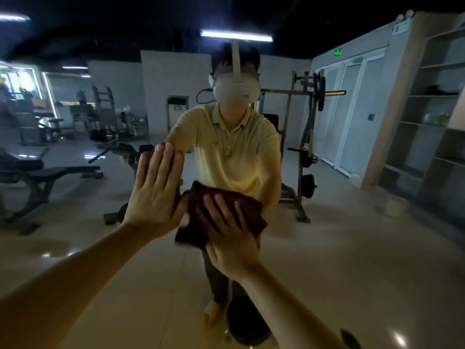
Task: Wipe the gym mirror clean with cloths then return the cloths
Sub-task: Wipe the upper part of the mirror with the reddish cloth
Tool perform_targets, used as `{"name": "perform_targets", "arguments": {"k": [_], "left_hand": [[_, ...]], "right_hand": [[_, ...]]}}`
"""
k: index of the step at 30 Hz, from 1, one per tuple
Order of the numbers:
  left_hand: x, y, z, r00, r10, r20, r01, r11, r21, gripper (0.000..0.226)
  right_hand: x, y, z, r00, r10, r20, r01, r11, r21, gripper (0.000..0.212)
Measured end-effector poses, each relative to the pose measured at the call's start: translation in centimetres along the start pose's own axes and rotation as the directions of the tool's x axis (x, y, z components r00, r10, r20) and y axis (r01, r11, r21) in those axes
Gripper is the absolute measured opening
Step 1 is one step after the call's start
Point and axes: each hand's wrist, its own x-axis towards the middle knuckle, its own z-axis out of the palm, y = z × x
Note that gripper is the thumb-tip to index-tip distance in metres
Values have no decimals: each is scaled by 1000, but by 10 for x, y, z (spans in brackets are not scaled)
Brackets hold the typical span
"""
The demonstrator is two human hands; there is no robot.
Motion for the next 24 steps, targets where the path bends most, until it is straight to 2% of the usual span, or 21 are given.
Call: {"name": "perform_targets", "arguments": {"k": [2, 4, 5, 7, 8, 10, 11, 12, 14, 16, 18, 20, 21, 22, 24], "left_hand": [[-1, -2, -12, 997, 8, 83, -13, 998, 64, 85], [0, 1, -25, 989, -16, 147, 0, 994, 110, 87], [0, 4, -32, 985, -28, 171, 9, 994, 110, 88], [1, 9, -48, 975, -31, 221, 7, 994, 108, 92], [2, 10, -58, 968, -25, 251, -7, 992, 127, 93], [2, 9, -77, 959, -17, 284, -37, 983, 180, 92], [4, 9, -86, 960, -24, 278, -33, 979, 199, 91], [7, 8, -96, 964, -41, 262, -15, 978, 209, 91], [21, 2, -112, 977, -67, 203, 21, 976, 218, 89], [42, -11, -123, 991, -96, 97, 74, 975, 209, 79], [68, -30, -130, 988, -152, -7, 151, 977, 151, 72], [95, -50, -135, 982, -163, -91, 173, 979, 107, 65], [106, -60, -137, 981, -152, -122, 165, 981, 103, 65], [116, -71, -139, 980, -137, -146, 153, 983, 102, 68], [140, -94, -143, 981, -96, -167, 116, 986, 116, 76]], "right_hand": [[-12, 36, -22, 956, -263, 131, 273, 960, -63, 68], [5, 80, -56, 947, -291, 132, 304, 949, -84, 67], [23, 102, -76, 972, -220, 79, 227, 968, -104, 68], [73, 142, -112, 992, 46, -117, -57, 994, -96, 70], [102, 157, -128, 954, 197, -226, -216, 975, -62, 68], [159, 170, -153, 810, 442, -386, -462, 886, 46, 65], [184, 165, -160, 742, 515, -428, -531, 842, 94, 63], [202, 152, -161, 706, 553, -442, -563, 817, 124, 63], [218, 111, -147, 750, 495, -438, -516, 853, 81, 65], [215, 63, -119, 867, 306, -394, -331, 944, 5, 63], [202, 32, -90, 955, 71, -289, -90, 995, -51, 62], [185, 33, -74, 972, -164, -171, 141, 980, -139, 65], [176, 44, -73, 965, -235, -116, 209, 958, -197, 67], [170, 61, -77, 964, -249, -92, 221, 945, -240, 67], [173, 102, -101, 983, -124, -139, 79, 954, -290, 67]]}}
